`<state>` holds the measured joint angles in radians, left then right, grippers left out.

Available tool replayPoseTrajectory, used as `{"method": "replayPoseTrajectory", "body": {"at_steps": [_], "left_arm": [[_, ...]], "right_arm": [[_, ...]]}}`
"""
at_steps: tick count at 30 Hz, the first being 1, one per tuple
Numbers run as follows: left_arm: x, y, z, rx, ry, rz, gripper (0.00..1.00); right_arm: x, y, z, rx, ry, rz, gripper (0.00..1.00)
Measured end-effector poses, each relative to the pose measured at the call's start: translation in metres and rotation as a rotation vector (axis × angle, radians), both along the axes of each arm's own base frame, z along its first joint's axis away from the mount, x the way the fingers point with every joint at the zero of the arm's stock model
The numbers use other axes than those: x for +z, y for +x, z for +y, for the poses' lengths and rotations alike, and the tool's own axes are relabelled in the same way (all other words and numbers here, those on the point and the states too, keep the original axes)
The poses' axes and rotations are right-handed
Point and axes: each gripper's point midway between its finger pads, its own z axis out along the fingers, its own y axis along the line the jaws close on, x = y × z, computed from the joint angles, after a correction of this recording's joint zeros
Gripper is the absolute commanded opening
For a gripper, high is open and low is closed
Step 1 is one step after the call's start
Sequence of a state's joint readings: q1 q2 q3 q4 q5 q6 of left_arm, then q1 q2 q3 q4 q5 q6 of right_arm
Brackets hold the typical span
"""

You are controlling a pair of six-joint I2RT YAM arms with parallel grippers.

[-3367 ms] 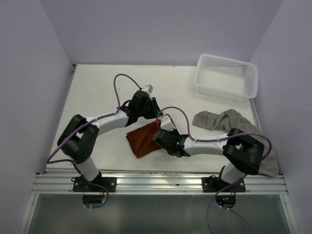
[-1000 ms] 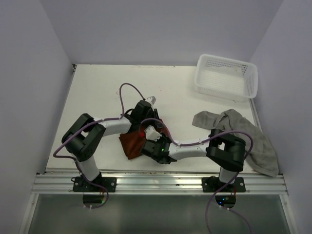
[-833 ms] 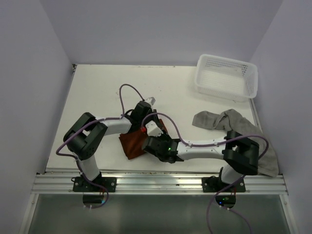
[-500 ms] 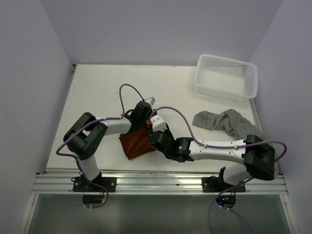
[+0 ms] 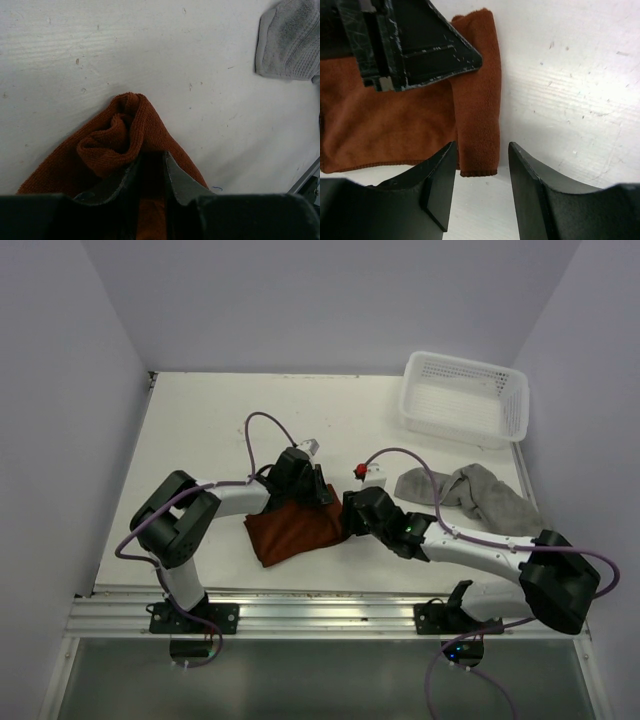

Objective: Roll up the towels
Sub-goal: Roll the towel

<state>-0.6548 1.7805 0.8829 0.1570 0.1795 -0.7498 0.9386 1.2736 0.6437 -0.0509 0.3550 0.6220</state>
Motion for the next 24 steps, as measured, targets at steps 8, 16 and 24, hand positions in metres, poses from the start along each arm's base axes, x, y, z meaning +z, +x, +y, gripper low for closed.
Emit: {"method": "replayPoseTrajectory", "body": {"at_steps": [8, 16, 24], "left_arm": [[0.0, 0.0, 0.0, -0.004, 0.002, -0.004, 0.26], [0.0, 0.0, 0.0, -0.006, 0.004, -0.005, 0.25], [0.0, 0.0, 0.0, -0.006, 0.005, -0.005, 0.25]], "right_arm": [[-0.023, -0.007, 0.002, -0.007, 0.078, 0.092, 0.5], [-0.049, -0.007, 0.002, -0.017, 0.073, 0.149, 0.51], [-0.06, -0.008, 0.006, 0.001, 0.088, 0.171, 0.49]]}}
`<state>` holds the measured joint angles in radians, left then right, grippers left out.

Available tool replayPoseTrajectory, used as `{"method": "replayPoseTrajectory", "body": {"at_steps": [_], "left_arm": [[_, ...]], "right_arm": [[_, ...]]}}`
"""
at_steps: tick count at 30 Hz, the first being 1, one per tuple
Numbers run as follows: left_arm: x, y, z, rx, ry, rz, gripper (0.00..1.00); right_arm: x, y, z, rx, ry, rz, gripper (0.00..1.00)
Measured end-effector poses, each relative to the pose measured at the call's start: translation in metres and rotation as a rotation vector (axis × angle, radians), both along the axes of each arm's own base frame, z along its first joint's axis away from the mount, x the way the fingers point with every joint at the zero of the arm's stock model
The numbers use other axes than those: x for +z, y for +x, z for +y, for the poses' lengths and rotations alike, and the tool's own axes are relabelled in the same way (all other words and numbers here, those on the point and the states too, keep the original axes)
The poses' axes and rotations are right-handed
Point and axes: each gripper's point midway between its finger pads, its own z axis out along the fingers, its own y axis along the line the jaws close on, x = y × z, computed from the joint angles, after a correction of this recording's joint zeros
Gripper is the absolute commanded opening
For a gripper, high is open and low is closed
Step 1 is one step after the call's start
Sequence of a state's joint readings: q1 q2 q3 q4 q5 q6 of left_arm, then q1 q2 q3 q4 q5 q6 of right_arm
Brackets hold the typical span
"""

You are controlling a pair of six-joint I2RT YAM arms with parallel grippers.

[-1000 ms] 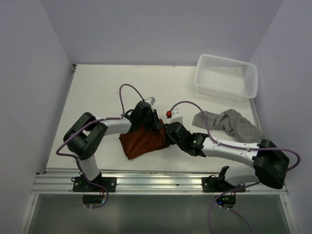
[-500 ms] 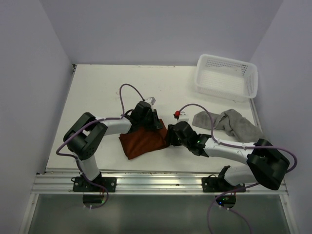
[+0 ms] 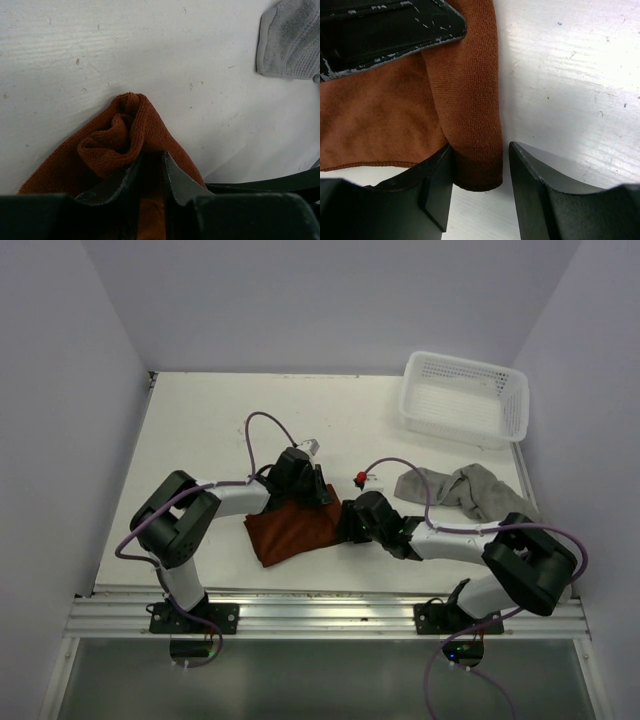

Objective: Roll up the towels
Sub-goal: Roll the towel

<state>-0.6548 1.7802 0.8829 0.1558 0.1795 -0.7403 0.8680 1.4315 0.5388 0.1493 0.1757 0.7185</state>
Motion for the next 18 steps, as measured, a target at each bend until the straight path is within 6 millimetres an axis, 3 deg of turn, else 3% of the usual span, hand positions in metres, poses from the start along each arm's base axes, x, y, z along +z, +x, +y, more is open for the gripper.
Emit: {"method": "replayPoseTrajectory", "body": {"at_steps": [1, 5, 7, 18], "left_arm": [[0.0, 0.0, 0.0, 0.0, 0.0, 0.0, 0.25], [0.0, 0.0, 0.0, 0.0, 0.0, 0.0, 0.24], [0.0, 0.0, 0.0, 0.001, 0.002, 0.003, 0.24], [0.021, 0.013, -0.008, 0.007, 0.012, 0.003, 0.3]], "right_arm": [[0.0, 0.0, 0.001, 0.002, 0.004, 0.002, 0.47], [-0.003, 0.002, 0.002, 0.012, 0.006, -0.004, 0.1], [-0.003, 0.003, 0.001, 0.022, -0.006, -0.013, 0.03], [0.003, 0.017, -0.026, 0.045, -0.21, -0.117, 0.0]]}}
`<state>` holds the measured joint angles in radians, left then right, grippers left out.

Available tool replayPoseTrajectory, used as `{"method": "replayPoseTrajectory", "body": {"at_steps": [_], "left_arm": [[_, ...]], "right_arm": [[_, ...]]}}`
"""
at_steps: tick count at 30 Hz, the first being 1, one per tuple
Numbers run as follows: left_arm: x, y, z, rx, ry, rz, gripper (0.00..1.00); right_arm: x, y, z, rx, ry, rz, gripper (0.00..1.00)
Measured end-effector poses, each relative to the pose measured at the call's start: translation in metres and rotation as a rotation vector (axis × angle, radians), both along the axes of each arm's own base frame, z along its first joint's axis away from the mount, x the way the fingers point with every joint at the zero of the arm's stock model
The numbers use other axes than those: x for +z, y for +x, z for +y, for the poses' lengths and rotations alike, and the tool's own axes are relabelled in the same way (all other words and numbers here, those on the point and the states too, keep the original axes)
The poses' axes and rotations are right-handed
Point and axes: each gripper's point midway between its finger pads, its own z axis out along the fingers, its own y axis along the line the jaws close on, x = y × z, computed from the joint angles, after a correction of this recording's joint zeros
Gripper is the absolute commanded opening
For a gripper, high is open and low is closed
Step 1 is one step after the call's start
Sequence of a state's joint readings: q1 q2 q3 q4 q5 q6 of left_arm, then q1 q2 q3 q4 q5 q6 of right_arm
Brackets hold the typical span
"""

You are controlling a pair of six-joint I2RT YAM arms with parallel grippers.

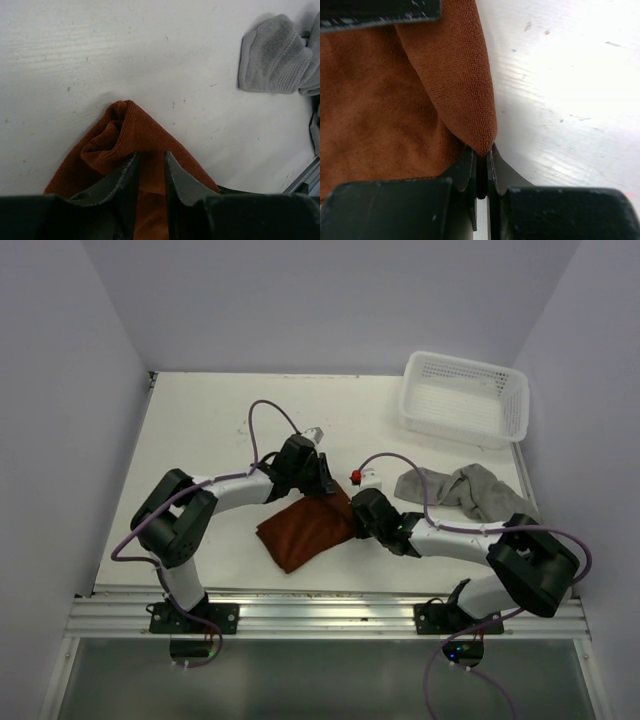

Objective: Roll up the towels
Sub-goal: Roll the towel

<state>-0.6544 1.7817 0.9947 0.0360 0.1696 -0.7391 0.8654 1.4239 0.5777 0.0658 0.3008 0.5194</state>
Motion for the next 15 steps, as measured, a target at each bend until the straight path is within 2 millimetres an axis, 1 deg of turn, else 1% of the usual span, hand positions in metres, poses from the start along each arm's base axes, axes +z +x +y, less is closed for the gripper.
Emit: {"method": "replayPoseTrajectory", "body": {"at_steps": [5, 8, 12, 15], "left_arm": [[0.015, 0.011, -0.005, 0.006, -0.017, -0.025, 0.31], [0.02, 0.014, -0.008, 0.004, -0.026, -0.031, 0.31], [0.021, 0.014, -0.01, -0.003, -0.032, -0.027, 0.31], [0.021, 0.012, -0.01, -0.008, -0.035, -0.023, 0.31]], "right_arm": [[0.004, 0.003, -0.014, 0.004, -0.131, -0.048, 0.0], [0.009, 0.001, -0.018, 0.018, -0.213, -0.084, 0.0], [0.017, 0.0, -0.015, 0.045, -0.306, -0.139, 0.0], [0.019, -0.001, -0.009, 0.065, -0.377, -0.176, 0.0]]}}
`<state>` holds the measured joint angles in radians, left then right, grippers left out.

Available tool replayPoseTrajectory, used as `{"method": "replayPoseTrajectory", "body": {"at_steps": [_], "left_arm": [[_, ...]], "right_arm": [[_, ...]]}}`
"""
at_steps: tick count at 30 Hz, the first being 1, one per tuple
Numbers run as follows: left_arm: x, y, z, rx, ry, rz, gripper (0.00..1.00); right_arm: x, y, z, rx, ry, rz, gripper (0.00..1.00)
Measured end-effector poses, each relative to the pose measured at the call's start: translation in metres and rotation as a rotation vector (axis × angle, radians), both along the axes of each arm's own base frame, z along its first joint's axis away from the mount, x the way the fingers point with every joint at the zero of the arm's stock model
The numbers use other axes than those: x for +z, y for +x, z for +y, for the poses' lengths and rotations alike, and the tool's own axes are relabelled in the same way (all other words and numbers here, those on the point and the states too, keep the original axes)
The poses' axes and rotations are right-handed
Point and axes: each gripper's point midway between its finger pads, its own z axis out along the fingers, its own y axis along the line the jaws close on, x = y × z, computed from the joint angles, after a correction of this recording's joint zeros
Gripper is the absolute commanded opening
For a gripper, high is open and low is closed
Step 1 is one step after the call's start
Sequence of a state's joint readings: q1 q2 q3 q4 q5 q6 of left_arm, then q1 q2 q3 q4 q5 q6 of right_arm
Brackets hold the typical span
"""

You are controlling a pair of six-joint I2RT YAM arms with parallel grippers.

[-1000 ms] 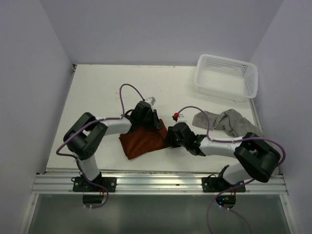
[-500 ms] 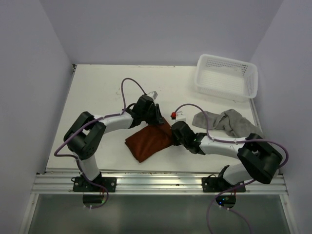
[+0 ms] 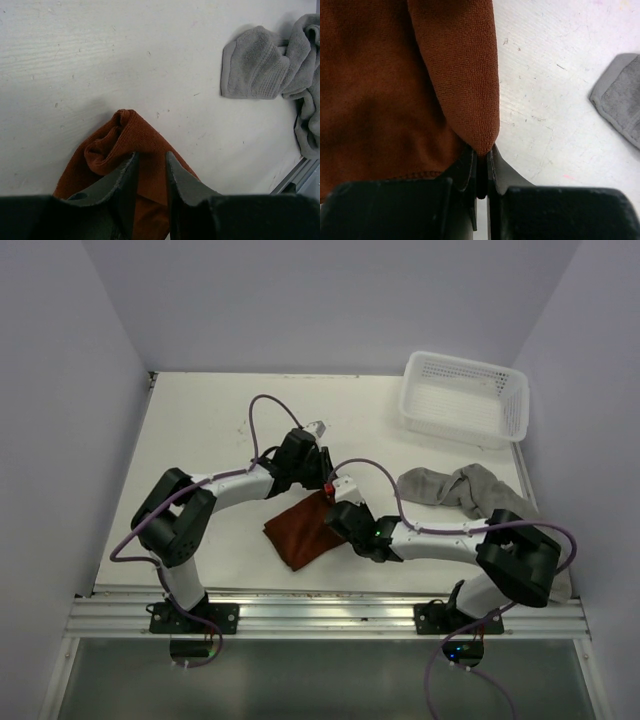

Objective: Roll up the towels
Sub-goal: Roll the towel

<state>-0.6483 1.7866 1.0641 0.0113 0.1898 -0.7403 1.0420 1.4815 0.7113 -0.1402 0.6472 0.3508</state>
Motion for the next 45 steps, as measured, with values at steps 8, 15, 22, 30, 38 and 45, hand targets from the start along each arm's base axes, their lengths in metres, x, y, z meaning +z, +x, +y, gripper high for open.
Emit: {"method": "replayPoseTrajectory", "body": {"at_steps": [8, 15, 22, 30, 38, 45], "left_arm": [[0.0, -0.001, -0.001, -0.006, -0.005, 0.003, 0.31], [0.001, -0.002, -0.002, -0.014, -0.011, 0.006, 0.31], [0.009, -0.004, -0.005, -0.026, -0.039, -0.003, 0.31], [0.005, -0.01, -0.008, -0.043, -0.051, -0.002, 0.31], [-0.03, -0.024, 0.001, -0.041, -0.005, 0.047, 0.31], [-0.037, -0.025, 0.004, -0.032, -0.009, 0.03, 0.3]], "right_arm": [[-0.009, -0.006, 0.005, 0.027, -0.182, -0.043, 0.0], [-0.012, -0.01, 0.011, 0.041, -0.308, -0.086, 0.0], [-0.015, -0.011, 0.013, 0.043, -0.372, -0.101, 0.0], [-0.017, -0.01, 0.016, 0.045, -0.397, -0.099, 0.0], [-0.017, -0.01, 0.017, 0.044, -0.391, -0.094, 0.03], [-0.018, -0.012, 0.021, 0.038, -0.36, -0.081, 0.2]]}}
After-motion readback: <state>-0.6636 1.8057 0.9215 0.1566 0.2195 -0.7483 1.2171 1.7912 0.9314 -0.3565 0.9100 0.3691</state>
